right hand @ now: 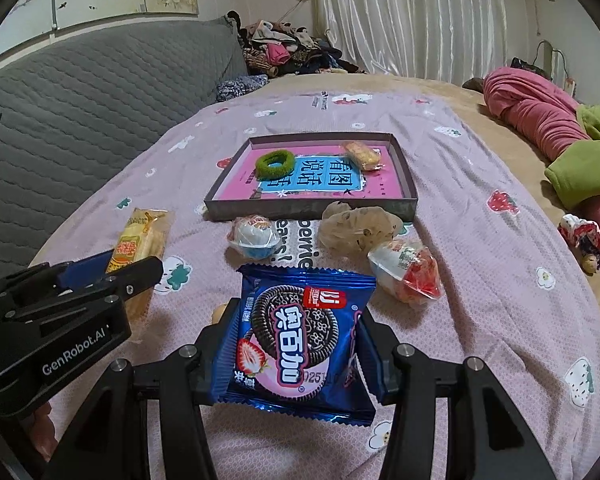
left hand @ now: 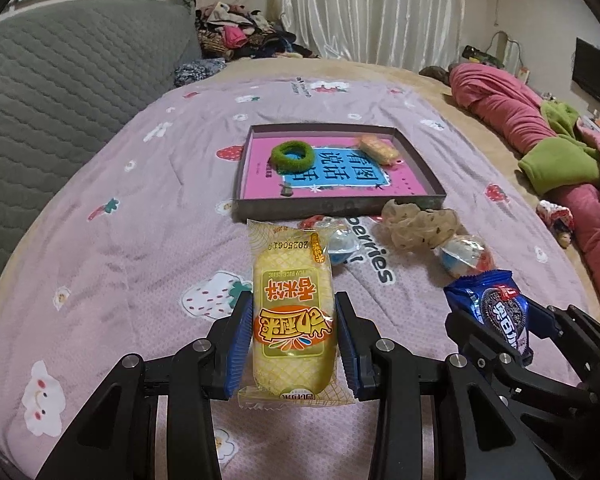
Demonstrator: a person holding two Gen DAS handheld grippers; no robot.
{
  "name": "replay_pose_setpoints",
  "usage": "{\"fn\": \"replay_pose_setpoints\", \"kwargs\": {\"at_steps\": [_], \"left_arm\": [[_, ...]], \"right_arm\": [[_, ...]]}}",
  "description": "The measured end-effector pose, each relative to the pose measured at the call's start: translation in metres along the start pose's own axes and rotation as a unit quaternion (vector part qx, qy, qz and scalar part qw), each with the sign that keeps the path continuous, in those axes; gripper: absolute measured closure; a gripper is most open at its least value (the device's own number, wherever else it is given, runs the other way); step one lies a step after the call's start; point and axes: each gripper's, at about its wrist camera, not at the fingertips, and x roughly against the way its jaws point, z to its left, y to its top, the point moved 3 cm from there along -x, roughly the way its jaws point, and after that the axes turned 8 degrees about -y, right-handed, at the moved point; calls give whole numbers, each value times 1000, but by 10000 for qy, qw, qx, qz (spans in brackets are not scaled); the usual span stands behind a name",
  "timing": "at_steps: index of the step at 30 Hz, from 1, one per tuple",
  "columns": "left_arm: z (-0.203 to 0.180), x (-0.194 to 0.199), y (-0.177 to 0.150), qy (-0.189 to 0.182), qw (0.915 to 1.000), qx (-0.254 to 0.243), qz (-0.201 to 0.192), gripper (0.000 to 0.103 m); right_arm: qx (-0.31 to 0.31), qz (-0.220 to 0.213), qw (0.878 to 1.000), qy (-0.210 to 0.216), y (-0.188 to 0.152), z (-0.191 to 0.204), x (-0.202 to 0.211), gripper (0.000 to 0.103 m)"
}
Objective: Organize objects
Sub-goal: 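Lift yellow snack packet with left tool while right tool lifts Oreo packet, then carry yellow packet with left tool over the book tray while right tool carries Oreo packet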
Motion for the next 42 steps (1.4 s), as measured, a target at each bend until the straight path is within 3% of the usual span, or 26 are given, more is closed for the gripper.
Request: {"fn": "replay_pose_setpoints", "kwargs": {"at_steps": [19, 42], "left_arm": [[-5, 0, 9, -58, 10000, -23, -20, 62], [-14, 11, 80, -151, 9986, -214, -467, 62]], "right_arm": [[-24, -123, 9999, -2, 7, -9, 7, 50], [197, -855, 9960, -152, 97, -21, 23, 50]]}}
